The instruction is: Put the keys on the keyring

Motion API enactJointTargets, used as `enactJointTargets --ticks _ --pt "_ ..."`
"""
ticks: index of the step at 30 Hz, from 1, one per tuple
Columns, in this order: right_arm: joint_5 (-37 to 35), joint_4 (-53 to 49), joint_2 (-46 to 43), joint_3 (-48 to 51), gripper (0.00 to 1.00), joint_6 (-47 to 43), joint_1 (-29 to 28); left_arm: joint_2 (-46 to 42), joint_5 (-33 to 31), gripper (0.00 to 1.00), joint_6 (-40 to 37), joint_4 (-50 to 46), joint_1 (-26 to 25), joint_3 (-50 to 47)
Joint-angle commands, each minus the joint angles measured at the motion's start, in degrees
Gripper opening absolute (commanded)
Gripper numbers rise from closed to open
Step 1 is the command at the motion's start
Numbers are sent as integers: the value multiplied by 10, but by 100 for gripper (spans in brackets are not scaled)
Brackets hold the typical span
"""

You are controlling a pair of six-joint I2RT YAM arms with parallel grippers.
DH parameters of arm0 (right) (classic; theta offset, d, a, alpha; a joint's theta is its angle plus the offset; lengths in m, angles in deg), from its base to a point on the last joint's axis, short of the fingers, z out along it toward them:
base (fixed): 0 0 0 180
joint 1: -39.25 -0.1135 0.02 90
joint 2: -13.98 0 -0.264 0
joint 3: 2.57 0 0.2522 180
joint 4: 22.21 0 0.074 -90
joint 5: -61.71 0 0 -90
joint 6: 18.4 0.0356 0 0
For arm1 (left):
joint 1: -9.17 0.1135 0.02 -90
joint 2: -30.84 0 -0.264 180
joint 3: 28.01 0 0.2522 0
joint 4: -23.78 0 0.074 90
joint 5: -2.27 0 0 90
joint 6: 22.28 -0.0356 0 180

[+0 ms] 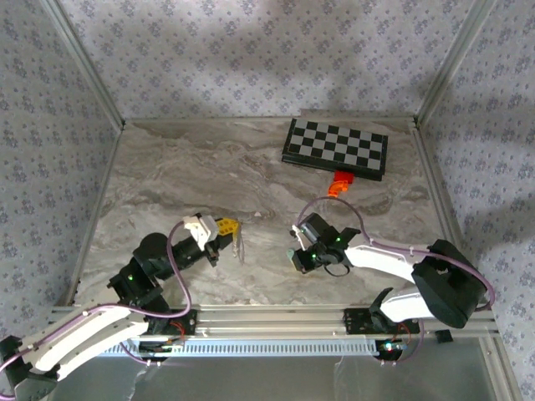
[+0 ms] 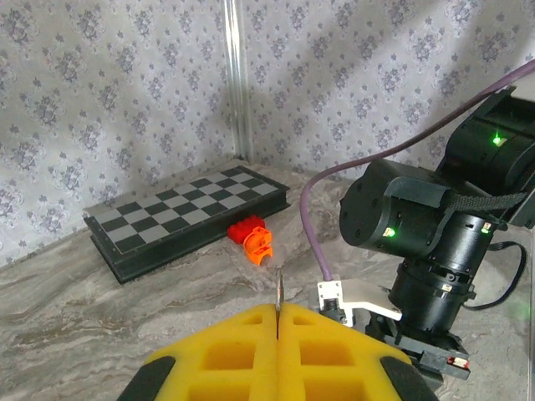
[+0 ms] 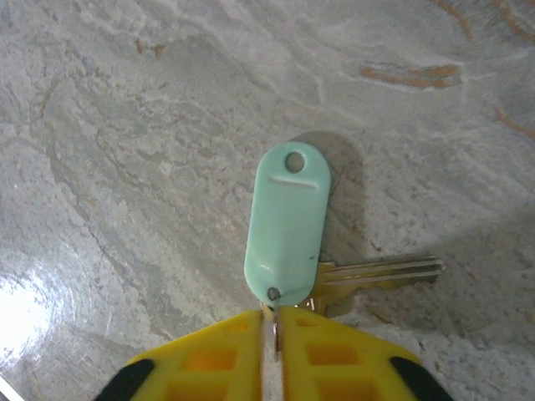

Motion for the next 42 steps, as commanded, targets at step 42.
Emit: enactJointTargets --ticks 42 --pt "135 -232 168 -184 22 -131 99 88 33 0 -10 54 40 3"
